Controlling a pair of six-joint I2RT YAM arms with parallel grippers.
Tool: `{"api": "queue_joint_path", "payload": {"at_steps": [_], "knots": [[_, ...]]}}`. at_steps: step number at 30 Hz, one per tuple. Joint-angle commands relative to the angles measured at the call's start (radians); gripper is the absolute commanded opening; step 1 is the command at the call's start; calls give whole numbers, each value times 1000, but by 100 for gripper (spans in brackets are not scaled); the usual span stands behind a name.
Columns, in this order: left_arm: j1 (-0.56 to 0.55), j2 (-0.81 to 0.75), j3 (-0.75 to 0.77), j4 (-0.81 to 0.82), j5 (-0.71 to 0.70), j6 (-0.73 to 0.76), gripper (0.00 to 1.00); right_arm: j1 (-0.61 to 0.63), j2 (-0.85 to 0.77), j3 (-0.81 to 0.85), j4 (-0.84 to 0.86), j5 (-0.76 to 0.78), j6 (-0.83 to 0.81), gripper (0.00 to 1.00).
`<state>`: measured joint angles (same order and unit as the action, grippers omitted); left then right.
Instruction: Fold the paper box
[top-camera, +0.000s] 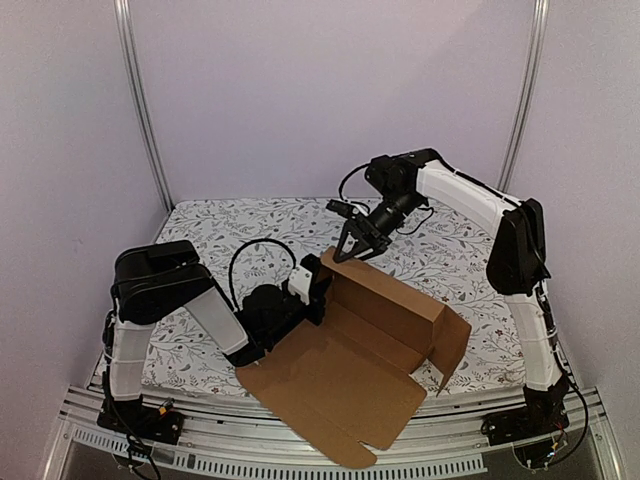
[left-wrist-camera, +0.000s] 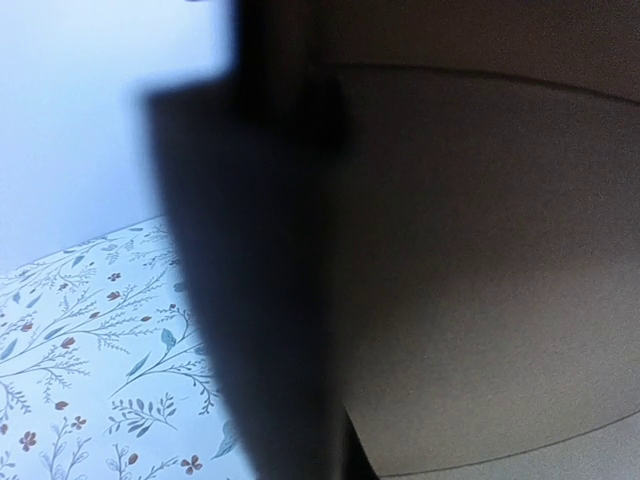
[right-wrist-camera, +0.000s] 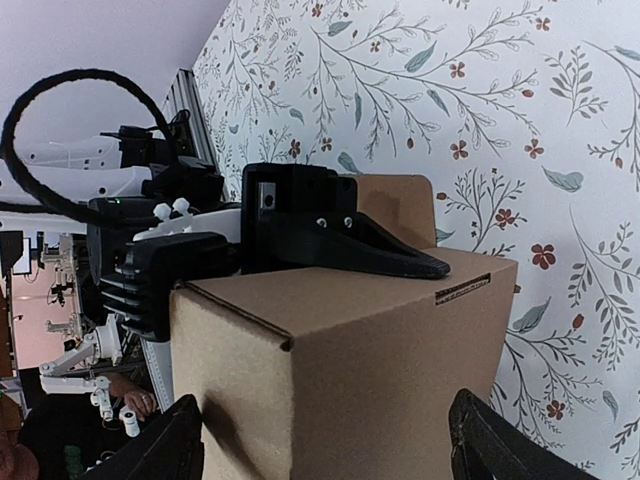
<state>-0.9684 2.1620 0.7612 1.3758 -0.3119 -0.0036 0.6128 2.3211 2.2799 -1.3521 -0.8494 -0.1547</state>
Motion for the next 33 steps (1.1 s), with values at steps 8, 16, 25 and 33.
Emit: {"api": "queue_joint_path", "payload": {"at_steps": [8, 16, 25, 33], "knots": [[-15, 29, -3, 50, 55, 38, 6, 17, 82, 39, 76, -18, 130, 83], [-14, 32, 5, 32, 66, 44, 7, 21, 127, 39, 116, -18, 224, 83], [-14, 17, 1, 23, 56, 49, 15, 19, 146, 23, 92, 122, 235, 83], [-12, 6, -2, 15, 21, 71, 15, 18, 123, -4, 62, 224, 186, 82]]}}
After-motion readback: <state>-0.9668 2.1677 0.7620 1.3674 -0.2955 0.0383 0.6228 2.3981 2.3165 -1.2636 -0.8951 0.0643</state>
